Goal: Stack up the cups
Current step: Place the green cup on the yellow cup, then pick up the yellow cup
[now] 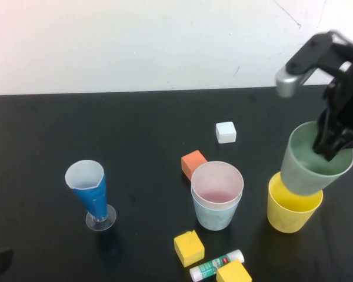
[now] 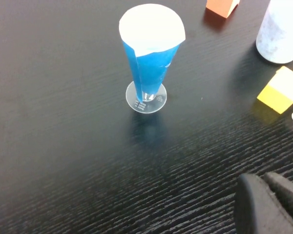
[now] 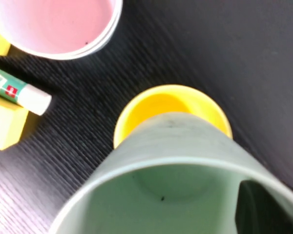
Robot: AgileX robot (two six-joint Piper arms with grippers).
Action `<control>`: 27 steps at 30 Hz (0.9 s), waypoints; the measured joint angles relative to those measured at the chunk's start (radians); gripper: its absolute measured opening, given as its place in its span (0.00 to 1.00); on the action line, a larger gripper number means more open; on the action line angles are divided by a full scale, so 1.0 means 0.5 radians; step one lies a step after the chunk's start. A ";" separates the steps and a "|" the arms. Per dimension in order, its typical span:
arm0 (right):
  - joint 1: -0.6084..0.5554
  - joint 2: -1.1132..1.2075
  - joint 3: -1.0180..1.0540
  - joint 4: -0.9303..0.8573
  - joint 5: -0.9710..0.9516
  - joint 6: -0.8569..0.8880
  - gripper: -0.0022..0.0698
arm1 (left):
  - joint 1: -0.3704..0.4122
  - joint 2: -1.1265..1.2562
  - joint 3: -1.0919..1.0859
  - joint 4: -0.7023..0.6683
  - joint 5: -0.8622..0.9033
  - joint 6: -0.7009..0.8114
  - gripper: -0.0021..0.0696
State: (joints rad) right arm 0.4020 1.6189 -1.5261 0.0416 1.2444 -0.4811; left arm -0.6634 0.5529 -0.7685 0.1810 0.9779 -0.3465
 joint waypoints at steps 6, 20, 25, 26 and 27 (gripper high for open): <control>0.000 0.155 0.000 0.029 -0.013 -0.035 0.08 | 0.000 0.000 0.000 -0.008 0.024 0.000 0.03; 0.000 0.422 0.000 0.033 -0.060 -0.020 0.51 | 0.000 0.000 0.000 -0.012 0.091 0.000 0.03; 0.000 0.591 0.000 0.033 -0.060 -0.024 0.47 | 0.000 0.000 0.000 -0.012 0.091 0.000 0.03; 0.000 0.614 0.000 0.033 -0.060 -0.037 0.43 | 0.000 0.000 0.000 -0.012 0.091 0.000 0.03; 0.000 0.624 0.000 0.033 -0.060 -0.041 0.38 | 0.000 0.000 0.000 -0.012 0.091 0.000 0.03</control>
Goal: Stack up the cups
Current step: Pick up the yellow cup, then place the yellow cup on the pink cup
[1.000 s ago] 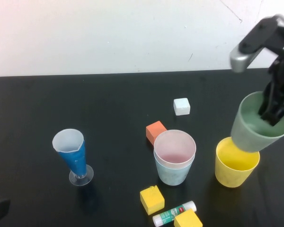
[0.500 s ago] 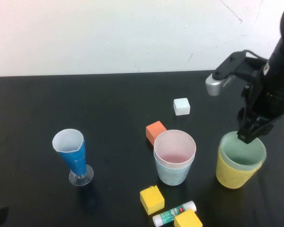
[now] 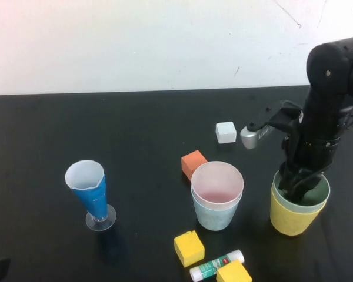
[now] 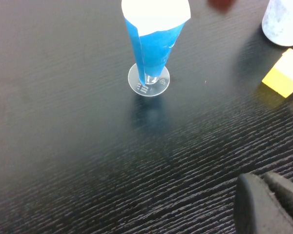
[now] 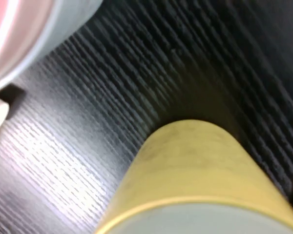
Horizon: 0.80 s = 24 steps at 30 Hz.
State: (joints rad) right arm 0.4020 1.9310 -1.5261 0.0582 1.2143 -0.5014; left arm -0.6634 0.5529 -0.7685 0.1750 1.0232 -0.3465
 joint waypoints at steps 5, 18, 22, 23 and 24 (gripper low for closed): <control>0.000 -0.071 -0.040 0.000 0.004 0.004 0.10 | 0.000 0.000 0.000 0.000 0.000 0.000 0.03; 0.000 -0.658 -0.351 0.250 0.050 -0.049 0.09 | 0.000 0.000 0.000 0.000 -0.004 0.007 0.03; 0.000 -0.666 -0.360 0.581 0.062 -0.238 0.09 | 0.000 0.000 0.000 0.000 -0.047 0.007 0.03; 0.000 -0.649 -0.360 0.658 0.062 -0.280 0.09 | 0.000 0.000 0.000 0.000 -0.064 0.007 0.03; 0.000 -0.625 -0.360 0.719 0.062 -0.313 0.09 | 0.000 0.000 0.000 0.000 -0.076 0.007 0.03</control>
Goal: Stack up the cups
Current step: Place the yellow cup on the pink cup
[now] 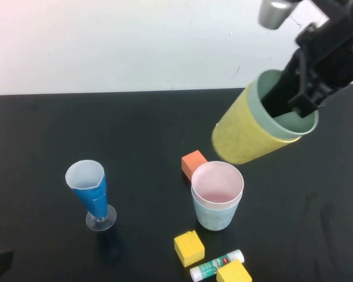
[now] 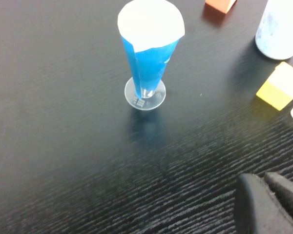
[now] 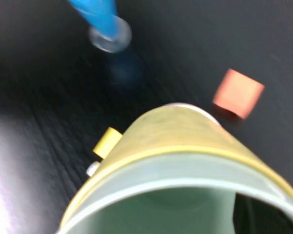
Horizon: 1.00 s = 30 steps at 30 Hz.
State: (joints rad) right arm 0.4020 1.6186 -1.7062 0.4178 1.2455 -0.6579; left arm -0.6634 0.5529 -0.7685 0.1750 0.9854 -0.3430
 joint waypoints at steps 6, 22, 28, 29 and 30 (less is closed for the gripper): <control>0.000 0.184 0.000 0.080 0.000 -0.045 0.09 | 0.000 0.000 0.000 0.000 -0.020 0.000 0.03; 0.000 0.447 0.000 0.084 -0.019 -0.125 0.09 | 0.000 0.000 0.000 0.079 -0.020 0.042 0.03; 0.000 0.499 0.000 0.109 -0.046 -0.129 0.25 | 0.000 0.000 0.000 0.154 -0.020 0.042 0.03; 0.000 0.502 0.000 0.115 -0.069 -0.129 0.31 | 0.000 0.000 0.000 0.165 -0.020 0.042 0.03; 0.000 0.501 0.000 0.121 -0.084 -0.129 0.36 | 0.000 0.000 0.000 0.177 -0.020 0.042 0.03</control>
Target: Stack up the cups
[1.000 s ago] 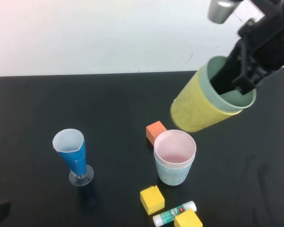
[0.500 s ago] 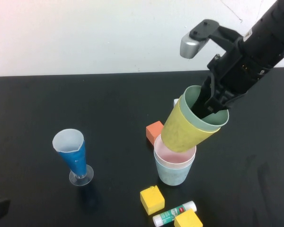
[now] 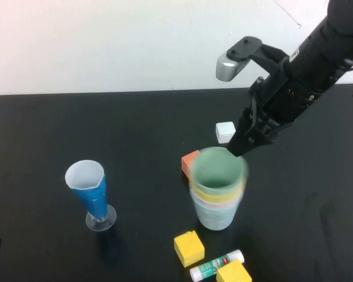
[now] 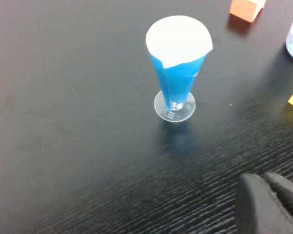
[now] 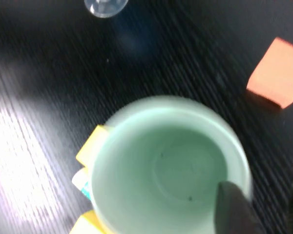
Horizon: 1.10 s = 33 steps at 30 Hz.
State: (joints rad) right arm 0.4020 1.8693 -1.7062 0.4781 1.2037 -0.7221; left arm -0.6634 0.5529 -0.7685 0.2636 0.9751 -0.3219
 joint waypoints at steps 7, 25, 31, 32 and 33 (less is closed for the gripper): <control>0.000 0.000 -0.177 0.004 0.043 0.037 0.41 | 0.000 0.000 0.000 0.030 0.038 0.005 0.03; 0.000 -1.081 0.228 0.261 0.082 -0.343 0.03 | 0.000 -0.825 0.611 -0.061 -0.402 -0.080 0.03; 0.000 -1.661 0.698 0.342 -0.130 -0.482 0.03 | 0.000 -0.881 0.681 -0.059 -0.493 -0.101 0.03; 0.000 -1.742 0.762 0.346 -0.181 -0.504 0.03 | 0.000 -0.883 0.691 -0.063 -0.493 -0.101 0.03; 0.000 -1.843 0.843 0.350 -0.244 -0.525 0.03 | 0.000 -0.883 0.699 -0.067 -0.489 -0.101 0.03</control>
State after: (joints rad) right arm 0.4020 0.9481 -1.2847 0.6532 1.0815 -0.9846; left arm -0.6634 0.1116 -0.4189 0.2300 0.7304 -0.3725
